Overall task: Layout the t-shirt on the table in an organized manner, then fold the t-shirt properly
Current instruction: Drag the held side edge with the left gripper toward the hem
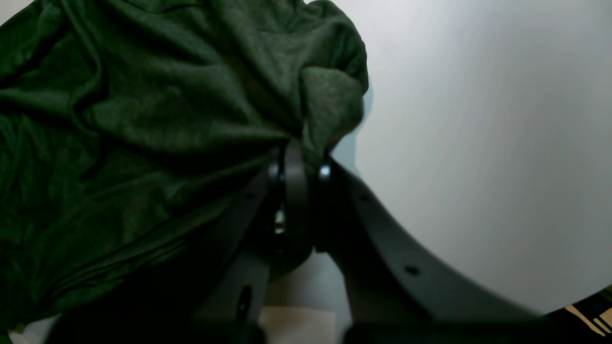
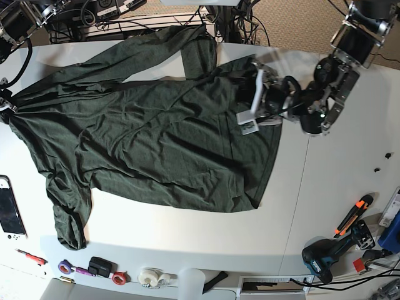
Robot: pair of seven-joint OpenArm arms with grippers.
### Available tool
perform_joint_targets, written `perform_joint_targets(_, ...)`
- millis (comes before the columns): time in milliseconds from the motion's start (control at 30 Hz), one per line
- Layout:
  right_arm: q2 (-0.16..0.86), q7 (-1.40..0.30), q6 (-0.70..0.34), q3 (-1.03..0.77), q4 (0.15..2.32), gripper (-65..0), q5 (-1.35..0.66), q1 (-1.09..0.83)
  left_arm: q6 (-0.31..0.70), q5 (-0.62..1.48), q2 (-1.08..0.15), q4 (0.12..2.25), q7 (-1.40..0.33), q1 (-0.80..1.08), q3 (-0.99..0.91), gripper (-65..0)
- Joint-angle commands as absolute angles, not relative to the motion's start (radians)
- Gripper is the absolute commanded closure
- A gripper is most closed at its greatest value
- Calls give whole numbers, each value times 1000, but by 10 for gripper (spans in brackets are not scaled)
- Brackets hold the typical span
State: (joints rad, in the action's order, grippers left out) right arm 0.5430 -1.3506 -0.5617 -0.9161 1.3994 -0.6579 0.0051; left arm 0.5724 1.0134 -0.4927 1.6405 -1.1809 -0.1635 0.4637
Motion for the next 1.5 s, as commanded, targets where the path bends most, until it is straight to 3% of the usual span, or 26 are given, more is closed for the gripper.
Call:
perform_joint_targets(0, 573, -1337, -561, -923, 1412, 0, -671, 16, 572, 1016, -486, 1654, -1167, -180, 455, -316)
perform_joint_targets(200, 573, -1336, -561, -923, 1412, 0, -668, 16, 542, 971, -440, 1654, -1147, -180, 455, -310)
perform_joint_targets(267, 573, -1336, -561, -923, 1412, 0, -669, 16, 540, 954, -441, 1654, -1143, -180, 455, -274)
perform_joint_targets(333, 573, -1336, -561, -923, 1412, 0, -669, 16, 540, 948, -441, 1654, -1143, -180, 455, -166)
perform_joint_targets(400, 573, -1336, -561, -923, 1412, 0, -669, 16, 543, 941, -441, 1654, -1135, -180, 455, 0)
perform_joint_targets(600, 574, -1335, -561, -923, 1412, 0, -660, 16, 566, 943, -452, 1655, -1145, -196, 415, 0)
perform_joint_targets(967, 574, -1335, -561, -923, 1412, 0, -657, 16, 603, 1156, -476, 1655, -1258, -197, 56, 0)
perform_joint_targets(1200, 574, -1334, -561, -923, 1412, 0, -657, 16, 662, 1325, -549, 1655, -1265, -224, 28, 0)
perform_joint_targets(1467, 574, -1334, -561, -923, 1412, 0, -657, 16, 698, 1280, -545, 1654, -1247, -325, 28, 0)
